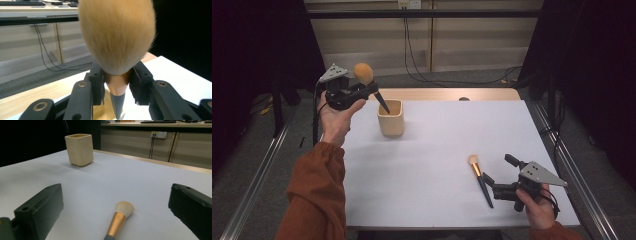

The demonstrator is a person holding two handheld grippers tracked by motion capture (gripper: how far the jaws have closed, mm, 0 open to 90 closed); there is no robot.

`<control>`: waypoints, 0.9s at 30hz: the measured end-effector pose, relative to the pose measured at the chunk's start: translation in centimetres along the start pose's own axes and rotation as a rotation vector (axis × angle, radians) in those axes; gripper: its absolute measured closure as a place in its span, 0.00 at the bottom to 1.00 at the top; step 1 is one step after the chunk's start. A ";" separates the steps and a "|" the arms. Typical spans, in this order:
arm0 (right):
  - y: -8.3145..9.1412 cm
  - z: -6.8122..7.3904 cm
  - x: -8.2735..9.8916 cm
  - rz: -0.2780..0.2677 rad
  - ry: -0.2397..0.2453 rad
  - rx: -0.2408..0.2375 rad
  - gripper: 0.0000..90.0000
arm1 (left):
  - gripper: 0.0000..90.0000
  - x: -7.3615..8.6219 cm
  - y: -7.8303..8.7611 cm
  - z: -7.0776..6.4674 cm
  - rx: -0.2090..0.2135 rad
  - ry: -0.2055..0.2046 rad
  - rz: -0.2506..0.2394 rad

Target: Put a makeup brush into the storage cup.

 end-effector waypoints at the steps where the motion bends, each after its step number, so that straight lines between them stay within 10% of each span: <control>1: 0.0 0.0 0.0 0.000 0.002 0.001 0.00 | 0.74 0.1 -0.2 0.0 -0.008 -0.021 0.015; 27: 0.1 -0.1 0.1 0.001 0.000 0.000 0.00 | 0.74 3.5 -2.3 1.6 -0.057 -0.011 0.062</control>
Point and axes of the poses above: each handheld gripper's, and its own axes: y roughly backward along the jaws, x roughly out of its underside, z roughly to its left, the point moved 4 cm from there along -y, roughly forward along the jaws, and after that the axes turned 8 degrees about -x, right-handed, at the moved point
